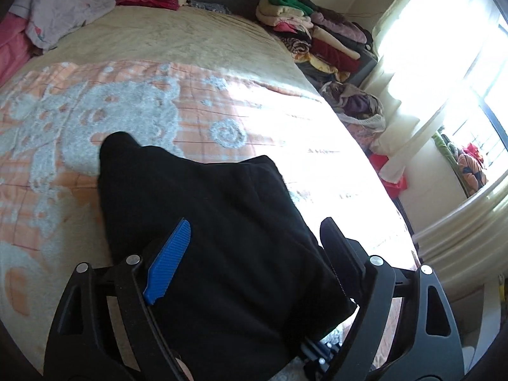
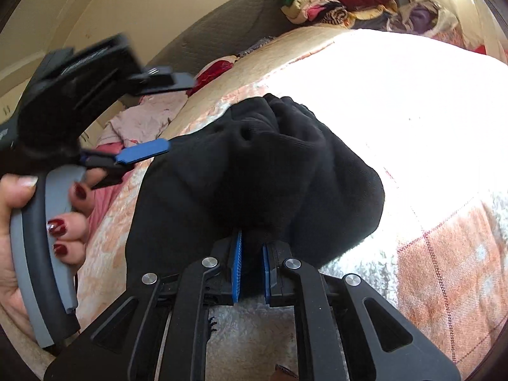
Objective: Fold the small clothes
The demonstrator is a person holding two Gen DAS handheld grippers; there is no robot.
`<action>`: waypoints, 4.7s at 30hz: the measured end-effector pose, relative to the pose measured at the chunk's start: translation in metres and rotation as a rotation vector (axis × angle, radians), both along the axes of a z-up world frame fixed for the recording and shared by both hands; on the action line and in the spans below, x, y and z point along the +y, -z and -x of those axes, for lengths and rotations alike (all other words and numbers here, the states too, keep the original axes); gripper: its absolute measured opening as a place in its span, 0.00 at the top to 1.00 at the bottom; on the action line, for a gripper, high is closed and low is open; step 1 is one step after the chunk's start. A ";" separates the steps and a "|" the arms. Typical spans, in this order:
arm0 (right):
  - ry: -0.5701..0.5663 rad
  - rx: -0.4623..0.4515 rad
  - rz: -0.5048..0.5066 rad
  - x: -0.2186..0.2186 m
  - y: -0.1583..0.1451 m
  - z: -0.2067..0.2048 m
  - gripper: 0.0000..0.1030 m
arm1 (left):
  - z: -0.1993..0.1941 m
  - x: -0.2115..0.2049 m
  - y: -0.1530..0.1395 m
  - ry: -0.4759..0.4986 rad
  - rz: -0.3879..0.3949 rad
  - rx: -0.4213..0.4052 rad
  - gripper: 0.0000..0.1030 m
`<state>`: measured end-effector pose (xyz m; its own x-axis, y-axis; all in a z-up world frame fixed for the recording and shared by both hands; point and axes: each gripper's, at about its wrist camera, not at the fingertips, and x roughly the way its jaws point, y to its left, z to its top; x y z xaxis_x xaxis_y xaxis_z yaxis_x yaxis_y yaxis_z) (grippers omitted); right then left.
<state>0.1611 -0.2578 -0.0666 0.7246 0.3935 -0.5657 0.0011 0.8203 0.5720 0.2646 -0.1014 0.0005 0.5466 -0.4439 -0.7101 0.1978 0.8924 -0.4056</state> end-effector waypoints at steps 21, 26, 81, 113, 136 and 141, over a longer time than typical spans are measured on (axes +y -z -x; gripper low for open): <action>-0.062 0.037 0.027 -0.024 -0.030 -0.068 0.70 | 0.028 0.052 0.047 -0.082 -0.115 0.071 0.26; -0.079 -0.041 0.162 -0.011 -0.049 -0.065 0.78 | 0.030 0.051 0.044 -0.068 -0.131 0.064 0.26; 0.038 0.121 0.227 -0.040 -0.014 -0.022 0.65 | 0.053 0.035 0.037 0.013 -0.206 0.046 0.12; 0.092 -0.202 0.467 -0.008 -0.120 0.131 0.04 | 0.173 0.071 -0.034 -0.029 -0.264 -0.219 0.09; 0.043 -0.034 0.511 0.029 -0.068 0.157 0.04 | 0.206 0.106 0.027 -0.037 -0.245 -0.084 0.09; 0.036 -0.020 0.510 0.030 -0.063 0.154 0.04 | 0.207 0.108 0.027 -0.043 -0.252 -0.083 0.09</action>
